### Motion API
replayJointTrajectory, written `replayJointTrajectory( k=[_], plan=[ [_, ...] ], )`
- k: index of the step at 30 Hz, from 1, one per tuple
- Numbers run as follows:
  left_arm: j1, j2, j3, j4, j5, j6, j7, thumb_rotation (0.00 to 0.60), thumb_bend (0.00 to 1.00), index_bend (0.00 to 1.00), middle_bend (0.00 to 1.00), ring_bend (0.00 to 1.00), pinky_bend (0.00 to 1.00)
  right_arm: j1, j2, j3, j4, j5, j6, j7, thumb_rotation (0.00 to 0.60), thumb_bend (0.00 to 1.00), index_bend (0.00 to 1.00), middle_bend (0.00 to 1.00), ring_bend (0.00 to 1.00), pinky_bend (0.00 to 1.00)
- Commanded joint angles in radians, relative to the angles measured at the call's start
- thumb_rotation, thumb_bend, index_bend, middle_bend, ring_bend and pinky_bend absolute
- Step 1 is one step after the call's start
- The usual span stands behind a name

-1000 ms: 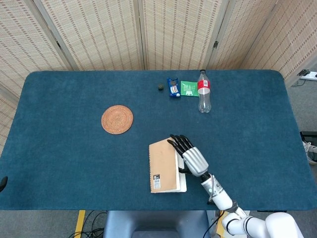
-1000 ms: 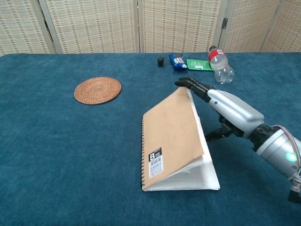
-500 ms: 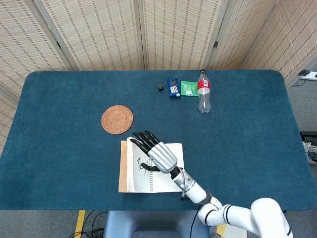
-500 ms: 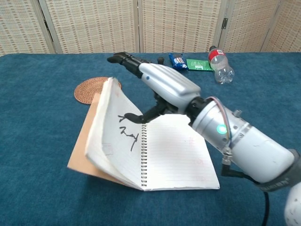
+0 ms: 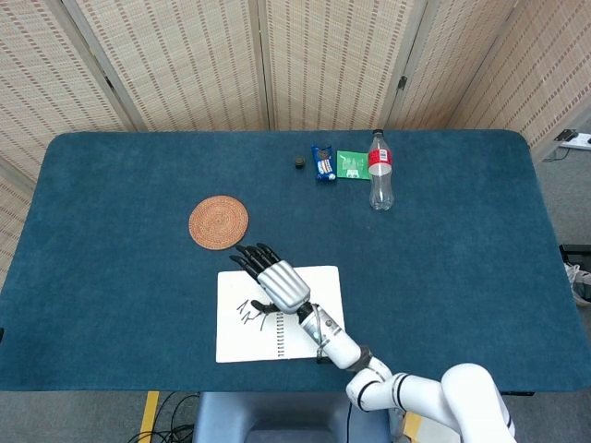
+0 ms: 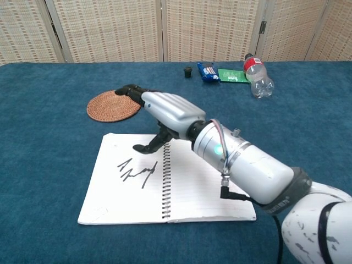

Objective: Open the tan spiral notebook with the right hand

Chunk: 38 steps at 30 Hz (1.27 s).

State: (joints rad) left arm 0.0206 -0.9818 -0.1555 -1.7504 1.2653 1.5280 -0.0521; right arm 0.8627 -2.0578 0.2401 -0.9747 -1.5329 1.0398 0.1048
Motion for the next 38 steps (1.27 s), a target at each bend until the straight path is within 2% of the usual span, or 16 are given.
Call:
replayJointTrajectory(
  k=[1, 5, 8, 11, 14, 18, 22, 25, 31, 38],
  plan=[
    [-0.01, 0.014, 0.023, 0.002, 0.036, -0.028, -0.012, 0.6, 0.27, 0.14, 0.04, 0.01, 0.14, -0.096, 0.195, -0.031, -0.225, -0.016, 0.106, -0.132, 0.6, 0.3, 0.0, 0.0, 0.0, 0.0],
    [-0.026, 0.01, 0.041, 0.002, 0.057, -0.055, 0.018, 0.6, 0.27, 0.14, 0.04, 0.01, 0.14, -0.218, 0.444, -0.078, -0.519, 0.021, 0.164, -0.338, 0.6, 0.3, 0.0, 0.0, 0.0, 0.0],
    [-0.038, 0.001, 0.053, 0.008, 0.085, -0.065, 0.041, 0.6, 0.27, 0.14, 0.04, 0.01, 0.14, -0.307, 0.583, -0.124, -0.643, 0.051, 0.218, -0.428, 0.6, 0.3, 0.0, 0.0, 0.0, 0.0],
    [-0.048, -0.015, 0.063, 0.015, 0.102, -0.073, 0.073, 0.6, 0.27, 0.14, 0.04, 0.01, 0.14, -0.391, 0.687, -0.167, -0.697, 0.082, 0.27, -0.43, 0.6, 0.3, 0.0, 0.0, 0.0, 0.0],
    [-0.058, -0.032, 0.075, 0.011, 0.111, -0.084, 0.117, 0.6, 0.27, 0.14, 0.04, 0.01, 0.14, -0.466, 0.766, -0.206, -0.7, 0.082, 0.331, -0.389, 0.6, 0.3, 0.0, 0.0, 0.0, 0.0],
    [-0.066, -0.052, 0.084, 0.018, 0.138, -0.077, 0.162, 0.6, 0.27, 0.14, 0.04, 0.01, 0.14, -0.552, 0.794, -0.261, -0.623, 0.037, 0.41, -0.29, 0.6, 0.3, 0.0, 0.0, 0.0, 0.0],
    [-0.077, -0.079, 0.087, 0.036, 0.135, -0.084, 0.204, 0.6, 0.27, 0.14, 0.04, 0.01, 0.14, -0.622, 0.774, -0.299, -0.521, 0.023, 0.456, -0.214, 0.6, 0.3, 0.0, 0.0, 0.0, 0.0],
    [-0.088, -0.078, 0.094, 0.035, 0.127, -0.115, 0.204, 0.6, 0.27, 0.14, 0.04, 0.01, 0.14, -0.651, 0.767, -0.297, -0.487, 0.026, 0.477, -0.212, 0.6, 0.31, 0.0, 0.0, 0.0, 0.0],
    [-0.095, -0.077, 0.103, 0.034, 0.136, -0.122, 0.204, 0.6, 0.27, 0.14, 0.04, 0.01, 0.14, -0.682, 0.812, -0.279, -0.518, 0.002, 0.527, -0.165, 0.6, 0.31, 0.0, 0.0, 0.0, 0.0],
    [-0.093, -0.076, 0.106, 0.029, 0.13, -0.115, 0.209, 0.6, 0.27, 0.14, 0.04, 0.01, 0.14, -0.695, 0.822, -0.262, -0.527, -0.005, 0.524, -0.157, 0.6, 0.31, 0.0, 0.0, 0.0, 0.0]
  ],
)
